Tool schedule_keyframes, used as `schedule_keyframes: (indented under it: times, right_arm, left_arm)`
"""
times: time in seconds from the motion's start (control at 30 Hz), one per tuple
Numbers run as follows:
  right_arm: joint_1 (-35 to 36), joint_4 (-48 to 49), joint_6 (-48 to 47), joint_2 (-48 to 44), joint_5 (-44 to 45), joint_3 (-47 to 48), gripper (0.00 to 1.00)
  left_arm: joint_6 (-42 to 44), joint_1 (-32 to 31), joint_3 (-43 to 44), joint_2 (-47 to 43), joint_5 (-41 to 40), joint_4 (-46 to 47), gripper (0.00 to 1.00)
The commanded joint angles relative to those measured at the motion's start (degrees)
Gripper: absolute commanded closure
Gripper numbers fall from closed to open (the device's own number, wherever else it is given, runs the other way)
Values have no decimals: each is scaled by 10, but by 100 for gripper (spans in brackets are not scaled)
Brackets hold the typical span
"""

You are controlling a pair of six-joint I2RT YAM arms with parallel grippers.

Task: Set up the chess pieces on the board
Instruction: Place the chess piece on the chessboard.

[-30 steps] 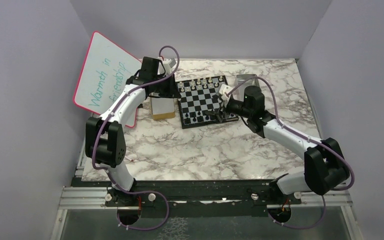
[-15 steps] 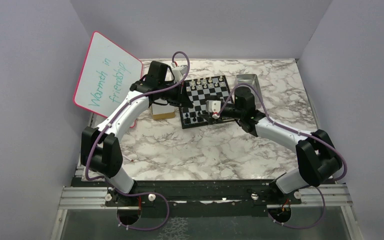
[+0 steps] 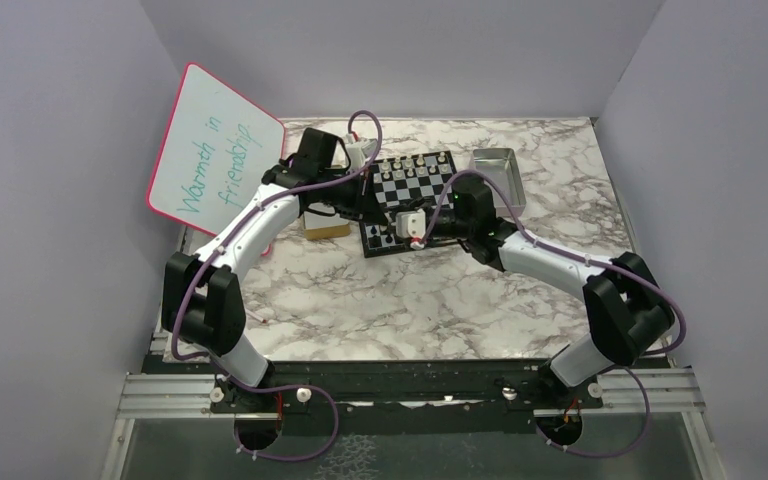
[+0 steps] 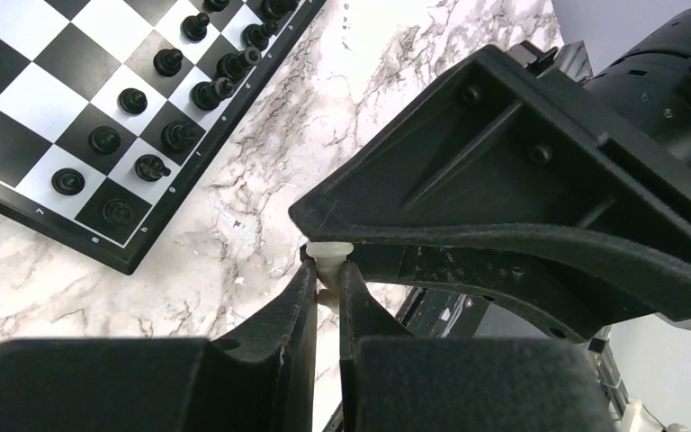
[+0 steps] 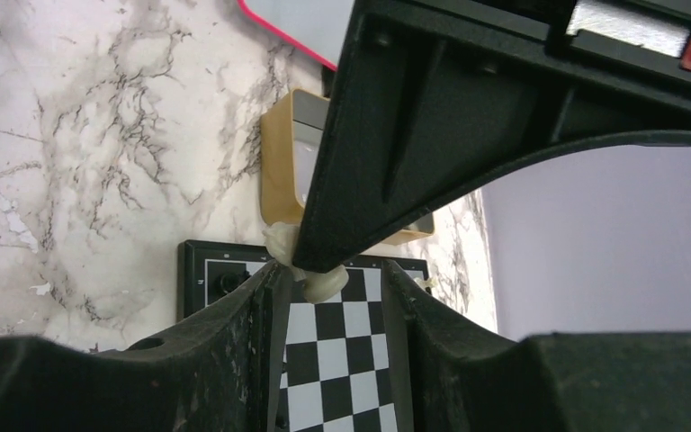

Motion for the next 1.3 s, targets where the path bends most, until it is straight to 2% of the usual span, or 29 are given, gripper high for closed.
schedule_keyframes:
  times: [0.0,0.1,0.2,0.27,0.47,0.63,0.73,0.87,0.97,1.27]
  right_arm:
    - [10,-28,-31,15,12,20,56]
    - [13,-31,-36,16,11,19,62]
    - [14,-40,-43,18,13,18,74]
    - [14,-36,-37,19,16,15,78]
    - [14,65,90,15,39,-8,80]
    - [14,164,204,18,71,-34,82]
    - [14,226,271,21,98,-46,83]
    - [14,265,332,25,127,-49,83]
    - [14,294,361,27,132,-57,82]
    - [14,295,368,31,142,-64,81]
  left_arm:
    - [17,-4,3,-8,30,-12,92]
    - [18,-4,9,-3,29,-18,92]
    - [18,-4,14,-3,29,-19,92]
    - [14,-4,19,-3,27,-19,89]
    - [2,-4,35,-8,14,-20,70]
    - [-16,-3,40,-21,-18,-10,59]
    - [-41,-3,26,-36,-40,17,57]
    - [-70,-3,0,-55,-47,59,58]
    - [-85,-3,-16,-61,-48,89,63]
    - [-117,-3,-25,-58,-52,135,93]
